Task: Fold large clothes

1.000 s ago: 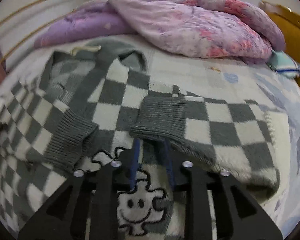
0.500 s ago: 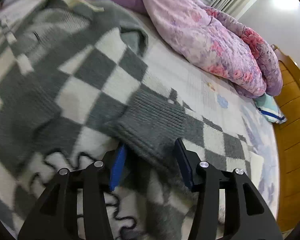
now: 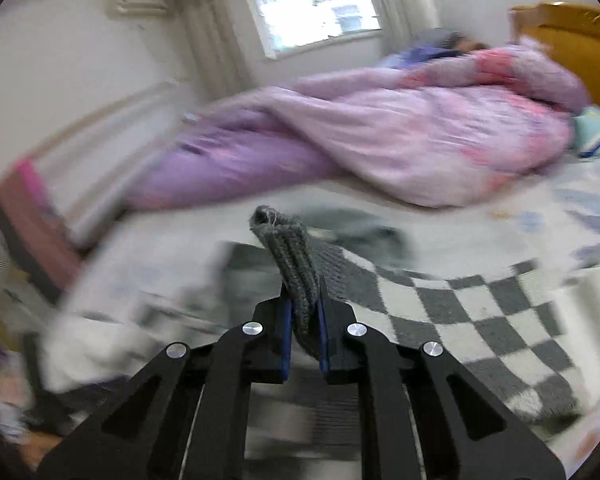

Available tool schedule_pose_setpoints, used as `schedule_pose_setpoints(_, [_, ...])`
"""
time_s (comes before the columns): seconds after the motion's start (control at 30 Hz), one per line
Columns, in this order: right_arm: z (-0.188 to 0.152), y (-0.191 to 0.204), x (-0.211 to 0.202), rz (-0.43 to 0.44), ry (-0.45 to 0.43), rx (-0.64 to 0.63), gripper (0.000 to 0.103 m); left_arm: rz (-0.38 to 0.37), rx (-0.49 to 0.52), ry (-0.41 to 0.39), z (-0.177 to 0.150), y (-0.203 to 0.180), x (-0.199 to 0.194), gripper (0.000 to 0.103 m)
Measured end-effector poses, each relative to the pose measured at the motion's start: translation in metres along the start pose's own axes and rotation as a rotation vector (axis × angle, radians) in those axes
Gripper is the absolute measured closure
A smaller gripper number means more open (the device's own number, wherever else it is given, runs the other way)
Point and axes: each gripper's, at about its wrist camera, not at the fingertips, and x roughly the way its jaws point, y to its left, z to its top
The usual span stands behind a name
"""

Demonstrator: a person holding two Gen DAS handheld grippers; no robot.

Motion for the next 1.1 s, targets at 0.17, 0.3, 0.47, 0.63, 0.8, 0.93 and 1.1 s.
schedule_pose_setpoints(0.17, [-0.017,0.084,0.046,0.151,0.088,0.039,0.093,0.034,-0.023,-0.026,0.006,0.026,-0.022,0.069])
schedule_pose_setpoints(0.3, [-0.047,0.118,0.111,0.167,0.225,0.061,0.093,0.052,-0.041,-0.032,0.008,0.045,-0.033,0.069])
schedule_pose_setpoints(0.47, [-0.094,0.125,0.168,0.107,0.356,0.055,0.090,0.067,-0.046,-0.024,0.006,0.058,-0.036,0.069])
schedule_pose_setpoints(0.63, [-0.115,0.129,0.175,0.130,0.408,0.006,0.078,0.069,-0.060,-0.021,0.004,0.060,-0.036,0.069])
schedule_pose_setpoints(0.8, [-0.106,0.122,0.132,0.178,0.324,-0.015,0.055,0.048,-0.051,-0.060,0.009,0.047,-0.048,0.069])
schedule_pose_setpoints(0.93, [-0.086,0.101,0.095,0.170,0.245,-0.042,0.055,0.030,-0.021,-0.069,0.014,0.024,-0.050,0.069])
schedule_pose_setpoints(1.1, [-0.065,0.026,0.074,0.018,0.242,0.013,0.077,0.021,0.031,-0.047,0.016,-0.010,-0.032,0.069])
